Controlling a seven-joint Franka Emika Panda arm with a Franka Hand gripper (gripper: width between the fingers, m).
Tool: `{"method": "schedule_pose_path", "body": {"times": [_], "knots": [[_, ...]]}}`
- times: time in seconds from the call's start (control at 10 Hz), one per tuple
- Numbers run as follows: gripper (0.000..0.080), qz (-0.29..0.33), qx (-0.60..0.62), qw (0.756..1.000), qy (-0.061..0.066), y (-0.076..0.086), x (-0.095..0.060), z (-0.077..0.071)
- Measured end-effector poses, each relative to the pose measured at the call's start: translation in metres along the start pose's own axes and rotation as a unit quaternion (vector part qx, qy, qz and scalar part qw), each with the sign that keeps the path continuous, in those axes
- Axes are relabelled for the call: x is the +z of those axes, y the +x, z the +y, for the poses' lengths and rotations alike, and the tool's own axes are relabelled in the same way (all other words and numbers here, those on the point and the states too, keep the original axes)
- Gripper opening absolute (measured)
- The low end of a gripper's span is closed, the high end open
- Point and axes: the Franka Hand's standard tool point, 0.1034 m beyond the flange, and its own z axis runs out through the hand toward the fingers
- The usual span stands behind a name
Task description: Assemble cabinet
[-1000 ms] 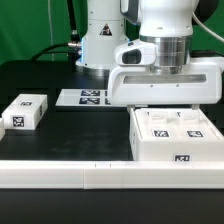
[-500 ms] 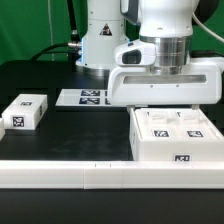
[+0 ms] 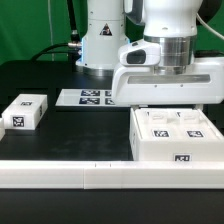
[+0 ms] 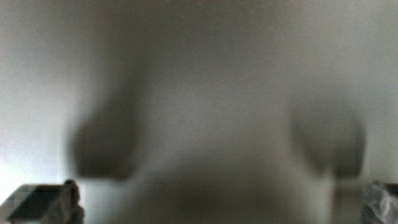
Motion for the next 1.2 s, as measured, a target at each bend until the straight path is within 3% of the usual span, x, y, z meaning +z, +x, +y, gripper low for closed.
{"method": "schedule_pose_path", "body": {"times": [0.3,0.9,1.1,1.2], "knots": [[0.0797,0.003,-0.001,1.0,-0.004,0.0052,-0.0005,0.0097],[0.0766,0.003,-0.002,1.0,-0.002,0.0061,0.0005,0.0087],[0.0495,0.003,-0.003,1.0,-0.002,0.0056,0.0006,0.0071],[0.0311,0.002,-0.005,1.0,-0.001,0.0052,0.0007,0.0053]]}}
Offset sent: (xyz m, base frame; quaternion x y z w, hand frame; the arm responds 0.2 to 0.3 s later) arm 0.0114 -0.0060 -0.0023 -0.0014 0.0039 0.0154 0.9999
